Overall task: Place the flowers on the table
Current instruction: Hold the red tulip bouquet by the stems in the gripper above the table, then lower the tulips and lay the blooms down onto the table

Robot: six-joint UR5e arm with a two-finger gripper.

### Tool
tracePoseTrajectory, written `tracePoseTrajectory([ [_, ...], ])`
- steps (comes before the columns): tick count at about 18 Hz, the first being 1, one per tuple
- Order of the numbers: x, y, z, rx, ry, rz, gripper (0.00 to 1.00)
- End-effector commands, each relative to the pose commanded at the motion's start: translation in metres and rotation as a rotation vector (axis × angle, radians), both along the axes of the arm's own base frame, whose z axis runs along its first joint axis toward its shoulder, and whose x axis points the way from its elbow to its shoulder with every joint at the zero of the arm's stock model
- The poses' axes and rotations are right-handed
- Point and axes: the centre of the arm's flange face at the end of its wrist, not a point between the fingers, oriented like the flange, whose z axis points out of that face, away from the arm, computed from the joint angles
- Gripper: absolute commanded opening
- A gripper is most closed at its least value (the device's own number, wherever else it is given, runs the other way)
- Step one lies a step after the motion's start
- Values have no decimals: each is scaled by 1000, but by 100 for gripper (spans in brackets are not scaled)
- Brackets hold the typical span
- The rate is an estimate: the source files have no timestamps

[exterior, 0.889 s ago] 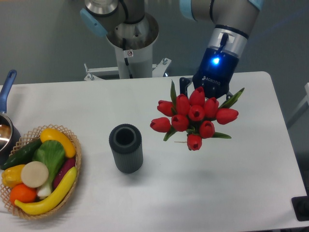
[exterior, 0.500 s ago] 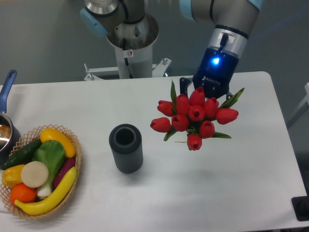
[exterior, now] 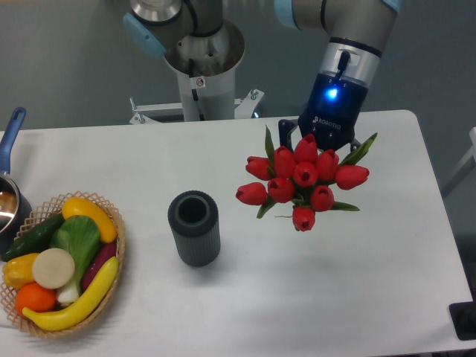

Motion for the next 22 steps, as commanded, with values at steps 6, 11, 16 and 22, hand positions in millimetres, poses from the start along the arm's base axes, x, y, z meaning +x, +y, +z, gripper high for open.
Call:
tracePoseTrajectory([
  [6,9,4,-7,-181,82,53,40],
  [11,18,15,-21,-331,140,69,40],
  [16,19,31,-62,-559,202,69,40],
  [22,7,40,-108,-703,209,48,40],
])
